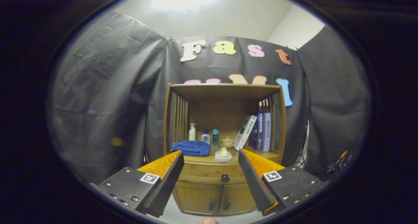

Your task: Pull open the drawer, take out the items inside it, and place them on the countertop above the cabinet.

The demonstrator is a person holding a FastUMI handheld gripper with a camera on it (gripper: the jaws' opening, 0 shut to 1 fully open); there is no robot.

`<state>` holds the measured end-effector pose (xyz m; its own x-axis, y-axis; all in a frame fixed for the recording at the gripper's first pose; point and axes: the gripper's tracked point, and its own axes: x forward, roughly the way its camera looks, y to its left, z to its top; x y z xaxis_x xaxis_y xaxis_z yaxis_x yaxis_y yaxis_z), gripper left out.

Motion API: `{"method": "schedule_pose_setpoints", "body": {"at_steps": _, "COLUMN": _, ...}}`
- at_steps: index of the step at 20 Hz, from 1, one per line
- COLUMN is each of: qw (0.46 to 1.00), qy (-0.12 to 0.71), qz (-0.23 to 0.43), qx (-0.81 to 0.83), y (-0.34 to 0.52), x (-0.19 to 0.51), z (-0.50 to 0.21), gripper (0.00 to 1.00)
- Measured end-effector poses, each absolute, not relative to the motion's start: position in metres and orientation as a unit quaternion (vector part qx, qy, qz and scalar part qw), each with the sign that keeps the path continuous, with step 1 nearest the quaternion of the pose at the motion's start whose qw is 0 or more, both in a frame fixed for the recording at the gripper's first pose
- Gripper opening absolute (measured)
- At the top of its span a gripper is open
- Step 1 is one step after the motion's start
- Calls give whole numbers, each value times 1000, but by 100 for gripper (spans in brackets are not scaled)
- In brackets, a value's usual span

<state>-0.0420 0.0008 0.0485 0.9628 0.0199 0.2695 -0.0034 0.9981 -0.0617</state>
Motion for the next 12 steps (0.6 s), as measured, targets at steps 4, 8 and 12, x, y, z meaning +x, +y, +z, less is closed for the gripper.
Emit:
{"method": "schedule_pose_setpoints", "body": {"at_steps": 4, "qw": 991, "qy": -129, "qz": 9, "qx": -28, "y": -8, "x": -44, "z": 54, "gripper": 99}}
{"method": "schedule_pose_setpoints", "body": {"at_steps": 8, "qw": 989, "qy": -142, "qz": 43, "qx": 11, "y": -4, "x": -42, "z": 64, "gripper": 99}}
{"method": "schedule_pose_setpoints", "body": {"at_steps": 12, "qw": 993, "qy": -107, "qz": 51, "qx": 27, "y": -18, "x": -32, "z": 54, "gripper": 99}}
